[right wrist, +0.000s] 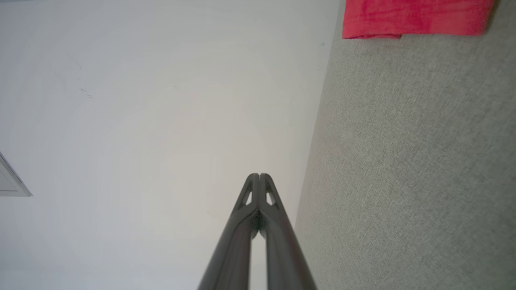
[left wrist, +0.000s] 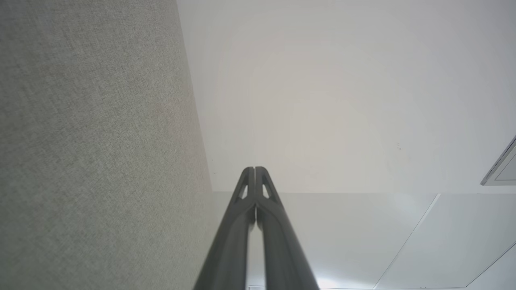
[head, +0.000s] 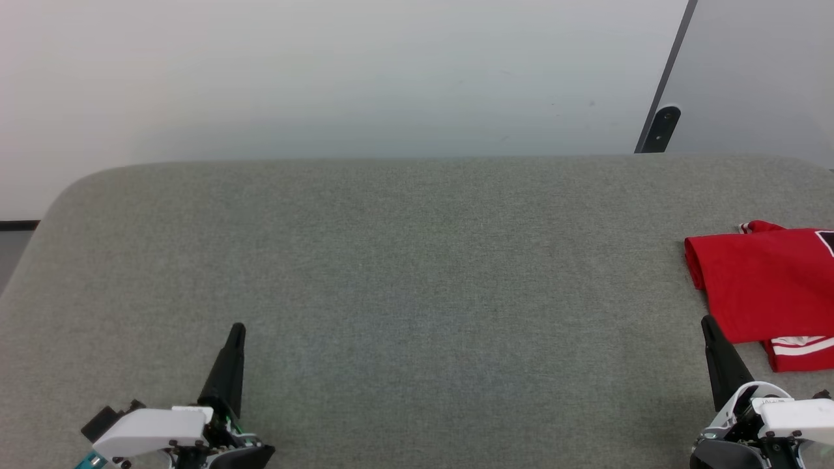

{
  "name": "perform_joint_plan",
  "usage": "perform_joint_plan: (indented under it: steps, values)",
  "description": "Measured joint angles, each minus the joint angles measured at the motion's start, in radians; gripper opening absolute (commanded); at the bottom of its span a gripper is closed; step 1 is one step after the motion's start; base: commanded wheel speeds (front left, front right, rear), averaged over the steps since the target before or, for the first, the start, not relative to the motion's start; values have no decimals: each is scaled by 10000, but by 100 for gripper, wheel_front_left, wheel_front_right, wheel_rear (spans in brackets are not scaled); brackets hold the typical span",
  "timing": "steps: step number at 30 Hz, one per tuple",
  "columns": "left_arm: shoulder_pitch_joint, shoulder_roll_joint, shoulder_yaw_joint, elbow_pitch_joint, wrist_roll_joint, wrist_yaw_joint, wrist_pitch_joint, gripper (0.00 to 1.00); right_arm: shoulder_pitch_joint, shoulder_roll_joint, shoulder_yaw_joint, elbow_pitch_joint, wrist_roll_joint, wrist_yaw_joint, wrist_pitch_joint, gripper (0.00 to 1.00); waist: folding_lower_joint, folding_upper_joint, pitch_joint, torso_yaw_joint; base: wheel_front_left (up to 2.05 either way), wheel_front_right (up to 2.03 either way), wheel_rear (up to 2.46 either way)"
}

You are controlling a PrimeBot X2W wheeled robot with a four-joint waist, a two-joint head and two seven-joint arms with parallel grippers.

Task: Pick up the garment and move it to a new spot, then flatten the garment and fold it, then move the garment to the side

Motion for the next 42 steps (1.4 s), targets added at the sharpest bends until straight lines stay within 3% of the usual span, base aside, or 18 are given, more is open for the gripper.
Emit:
perform_joint_plan:
  steps: [42]
  values:
    - [0,0,0,0,0,0,0,0,0,0,0,0,0,0,0,0,0,0,0,0,0,0,0]
